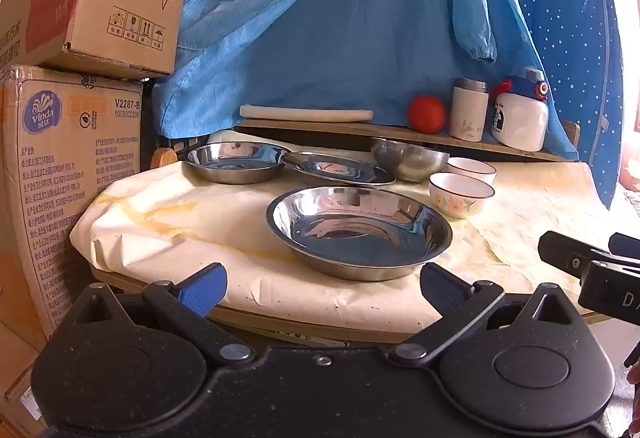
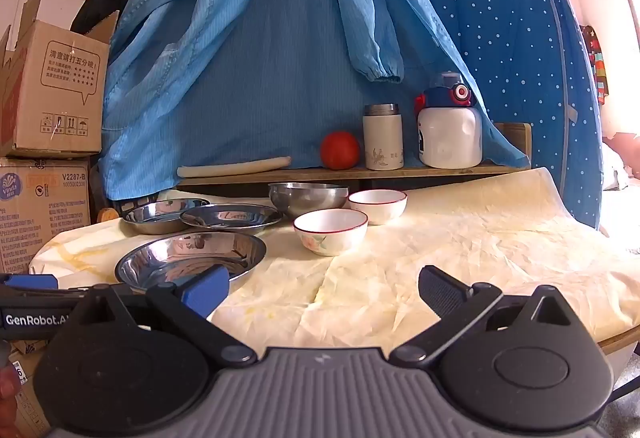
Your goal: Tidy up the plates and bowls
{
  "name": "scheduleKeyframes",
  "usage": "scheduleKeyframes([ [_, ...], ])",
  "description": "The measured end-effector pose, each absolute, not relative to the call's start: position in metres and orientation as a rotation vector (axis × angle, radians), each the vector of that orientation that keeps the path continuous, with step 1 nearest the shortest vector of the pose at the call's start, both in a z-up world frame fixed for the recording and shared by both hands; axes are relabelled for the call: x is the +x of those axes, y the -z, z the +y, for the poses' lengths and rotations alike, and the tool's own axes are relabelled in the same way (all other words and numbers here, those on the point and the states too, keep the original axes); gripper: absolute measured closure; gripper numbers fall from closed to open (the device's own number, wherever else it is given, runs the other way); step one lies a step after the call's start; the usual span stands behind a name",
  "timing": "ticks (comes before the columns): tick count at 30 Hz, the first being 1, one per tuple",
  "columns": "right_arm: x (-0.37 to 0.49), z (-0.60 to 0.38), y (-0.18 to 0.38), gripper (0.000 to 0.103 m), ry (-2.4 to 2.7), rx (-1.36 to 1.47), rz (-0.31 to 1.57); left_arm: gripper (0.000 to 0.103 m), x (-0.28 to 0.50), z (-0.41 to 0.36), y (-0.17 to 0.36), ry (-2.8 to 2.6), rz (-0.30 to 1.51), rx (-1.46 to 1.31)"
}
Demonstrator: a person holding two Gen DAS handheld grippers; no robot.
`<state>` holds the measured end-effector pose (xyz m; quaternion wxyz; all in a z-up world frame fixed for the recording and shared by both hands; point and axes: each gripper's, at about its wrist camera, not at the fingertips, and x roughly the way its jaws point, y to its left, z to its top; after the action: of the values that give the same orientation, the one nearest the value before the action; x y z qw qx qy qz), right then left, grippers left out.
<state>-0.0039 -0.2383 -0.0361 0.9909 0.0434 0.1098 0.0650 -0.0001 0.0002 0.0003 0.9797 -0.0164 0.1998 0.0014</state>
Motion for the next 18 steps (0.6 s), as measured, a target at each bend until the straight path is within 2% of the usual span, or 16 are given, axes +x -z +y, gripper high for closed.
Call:
scheduleKeyframes([
  [18,-0.0037,-0.2385,0.0366,0.000,-0.130,0.084,0.220,0.001,0.0014,0.0025,0.0012,0.010,0.411,-0.052],
])
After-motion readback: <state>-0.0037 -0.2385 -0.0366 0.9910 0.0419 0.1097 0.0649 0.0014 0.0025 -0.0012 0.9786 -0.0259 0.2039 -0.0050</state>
